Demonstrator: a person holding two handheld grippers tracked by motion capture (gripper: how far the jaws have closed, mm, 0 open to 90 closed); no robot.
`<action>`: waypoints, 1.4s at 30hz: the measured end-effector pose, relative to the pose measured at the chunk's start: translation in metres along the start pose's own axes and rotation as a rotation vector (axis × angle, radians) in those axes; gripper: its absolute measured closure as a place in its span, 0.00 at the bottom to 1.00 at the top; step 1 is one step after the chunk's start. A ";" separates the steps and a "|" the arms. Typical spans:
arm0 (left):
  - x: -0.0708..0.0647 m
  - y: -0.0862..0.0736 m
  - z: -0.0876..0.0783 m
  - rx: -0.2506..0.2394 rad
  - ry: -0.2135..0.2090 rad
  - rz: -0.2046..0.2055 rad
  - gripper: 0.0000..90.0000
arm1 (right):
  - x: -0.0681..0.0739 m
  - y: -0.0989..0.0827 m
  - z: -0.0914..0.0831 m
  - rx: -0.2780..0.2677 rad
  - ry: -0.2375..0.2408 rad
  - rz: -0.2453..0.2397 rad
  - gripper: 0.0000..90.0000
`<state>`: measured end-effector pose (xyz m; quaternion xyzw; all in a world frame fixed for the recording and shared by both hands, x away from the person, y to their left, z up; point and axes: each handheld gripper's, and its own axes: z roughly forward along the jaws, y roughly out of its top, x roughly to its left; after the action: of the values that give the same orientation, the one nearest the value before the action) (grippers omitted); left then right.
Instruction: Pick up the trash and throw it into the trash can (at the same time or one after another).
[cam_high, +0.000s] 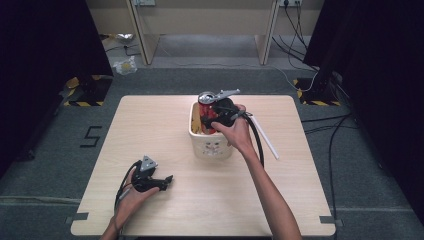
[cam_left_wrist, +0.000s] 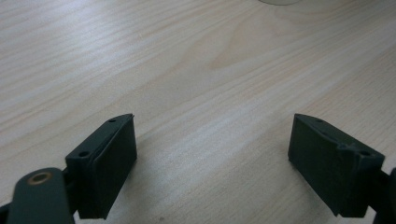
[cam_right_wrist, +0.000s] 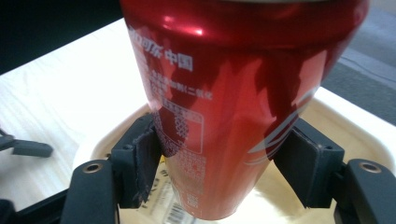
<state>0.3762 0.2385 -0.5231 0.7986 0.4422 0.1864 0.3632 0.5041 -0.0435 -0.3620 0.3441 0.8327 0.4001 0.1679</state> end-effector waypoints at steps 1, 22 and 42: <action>0.000 0.000 0.000 0.000 0.000 0.000 0.16 | 0.001 0.000 0.001 0.005 0.002 -0.004 0.38; 0.000 0.000 0.000 0.001 -0.002 -0.001 0.16 | 0.015 -0.007 0.020 0.093 0.042 -0.015 0.37; 0.000 0.000 0.000 0.000 0.000 -0.003 0.16 | 0.012 -0.013 0.022 0.103 0.053 0.021 0.35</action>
<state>0.3761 0.2383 -0.5230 0.7980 0.4432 0.1860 0.3635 0.5022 -0.0284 -0.3862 0.3504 0.8525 0.3675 0.1238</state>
